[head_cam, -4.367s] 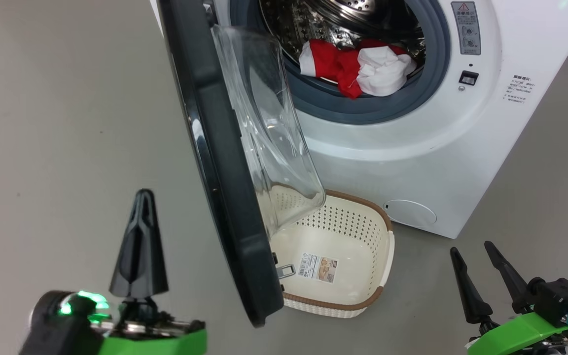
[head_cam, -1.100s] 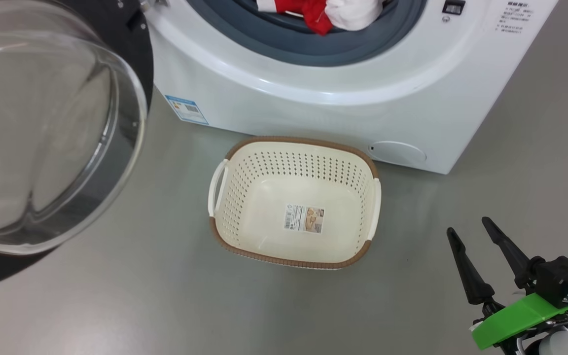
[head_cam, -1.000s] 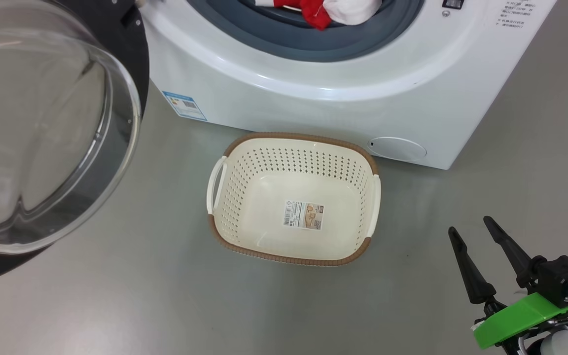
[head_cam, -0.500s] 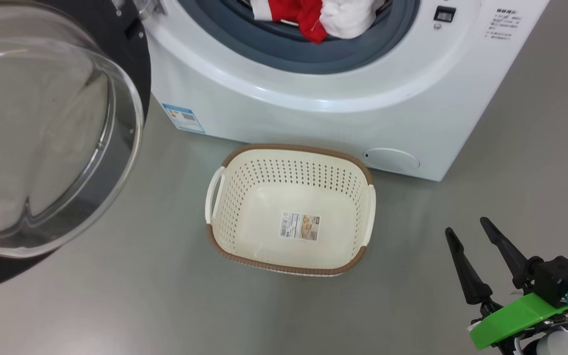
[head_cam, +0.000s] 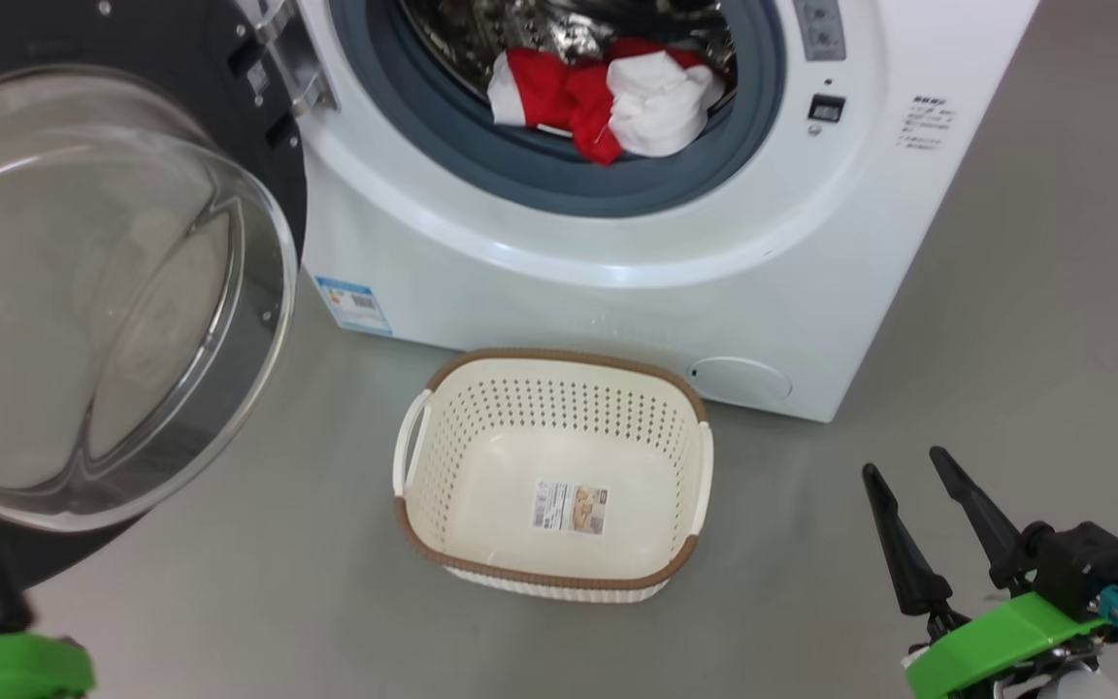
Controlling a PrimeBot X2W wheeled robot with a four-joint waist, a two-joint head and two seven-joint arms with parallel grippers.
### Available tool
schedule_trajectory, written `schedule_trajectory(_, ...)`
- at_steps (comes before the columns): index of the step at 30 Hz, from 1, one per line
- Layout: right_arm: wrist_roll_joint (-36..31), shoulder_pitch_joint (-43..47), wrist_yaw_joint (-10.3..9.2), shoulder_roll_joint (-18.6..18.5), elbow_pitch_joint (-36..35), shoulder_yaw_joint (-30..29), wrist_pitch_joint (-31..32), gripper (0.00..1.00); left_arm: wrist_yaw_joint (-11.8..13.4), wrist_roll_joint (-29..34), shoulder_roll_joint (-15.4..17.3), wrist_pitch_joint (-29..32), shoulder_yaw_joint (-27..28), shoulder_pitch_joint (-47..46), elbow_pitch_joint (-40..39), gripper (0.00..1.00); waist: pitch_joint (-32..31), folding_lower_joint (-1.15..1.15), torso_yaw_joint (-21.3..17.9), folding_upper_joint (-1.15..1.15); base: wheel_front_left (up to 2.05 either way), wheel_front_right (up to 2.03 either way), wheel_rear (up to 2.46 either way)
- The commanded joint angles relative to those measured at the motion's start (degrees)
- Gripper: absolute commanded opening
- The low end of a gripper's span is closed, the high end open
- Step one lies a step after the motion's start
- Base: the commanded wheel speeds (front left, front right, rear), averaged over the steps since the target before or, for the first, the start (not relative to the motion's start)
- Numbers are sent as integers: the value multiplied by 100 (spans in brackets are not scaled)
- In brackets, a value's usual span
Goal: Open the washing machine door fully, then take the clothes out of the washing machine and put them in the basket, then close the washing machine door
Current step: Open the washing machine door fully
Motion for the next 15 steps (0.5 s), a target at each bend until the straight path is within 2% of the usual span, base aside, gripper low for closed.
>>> schedule_trajectory(1,8,59,37,-16,-117,60,-37,100,-34,-122,167,-28,-35,194,-302,91,-176,0,-121,0,0,0,0)
schedule_trajectory(2,6,83,37,-3,-122,45,-37,100,-34,-174,162,-28,-189,309,-408,98,-205,0,-153,0,0,0,0)
schedule_trajectory(3,5,107,37,11,-128,21,-37,100,-35,-241,160,-28,-331,417,-495,100,-232,0,-184,0,0,0,0)
schedule_trajectory(15,-9,345,37,81,-173,-261,-37,100,-36,-557,155,-28,-1544,1218,-1217,100,-418,0,-635,0,0,0,0)
